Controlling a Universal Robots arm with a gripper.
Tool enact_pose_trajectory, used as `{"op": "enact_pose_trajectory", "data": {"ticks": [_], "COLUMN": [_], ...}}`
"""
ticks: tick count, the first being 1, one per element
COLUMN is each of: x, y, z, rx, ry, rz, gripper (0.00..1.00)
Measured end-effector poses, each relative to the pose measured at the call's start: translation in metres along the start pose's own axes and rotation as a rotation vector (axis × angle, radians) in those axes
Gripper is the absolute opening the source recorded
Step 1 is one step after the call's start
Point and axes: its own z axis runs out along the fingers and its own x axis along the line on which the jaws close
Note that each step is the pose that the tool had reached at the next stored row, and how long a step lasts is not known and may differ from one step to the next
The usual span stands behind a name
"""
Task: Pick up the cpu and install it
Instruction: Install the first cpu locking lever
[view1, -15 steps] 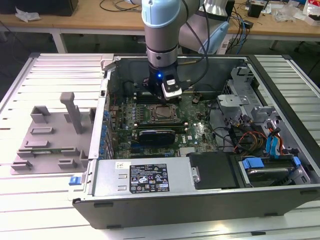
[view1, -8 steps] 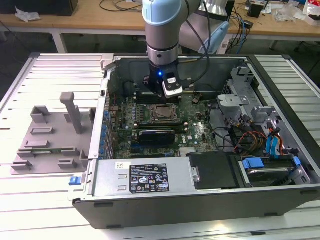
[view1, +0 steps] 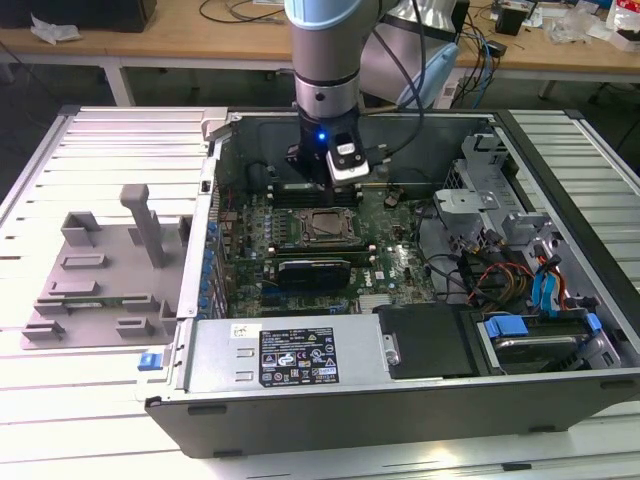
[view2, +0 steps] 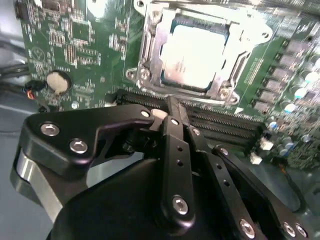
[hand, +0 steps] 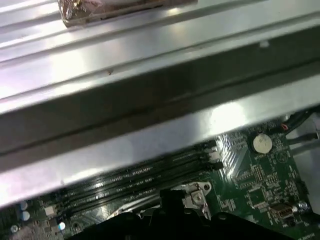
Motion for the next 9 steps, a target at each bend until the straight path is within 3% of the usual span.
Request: {"op": "enact_pose_trajectory", "data": {"ticks": [1, 3, 4, 6, 9], "x": [-0.0004, -0.0026, -0.0039, -0.0063, -0.0063], "y": [-0.0011, -0.0081, -0.0121, -0.0196, -0.0198], "z": [0.0, -0.0006, -0.0009, -0.0013, -0.0013], "rx": [0.0082, 0.0404, 0.0511, 0.0637, 0.0642], "ry": [-0.0027, -0.0127, -0.016, -0.0201, -0.0202], "rz": [-0.001, -0.004, -0.006, -0.007, -0.007], "gripper": [0.11, 0.11, 0.11, 0.11, 0.11]}}
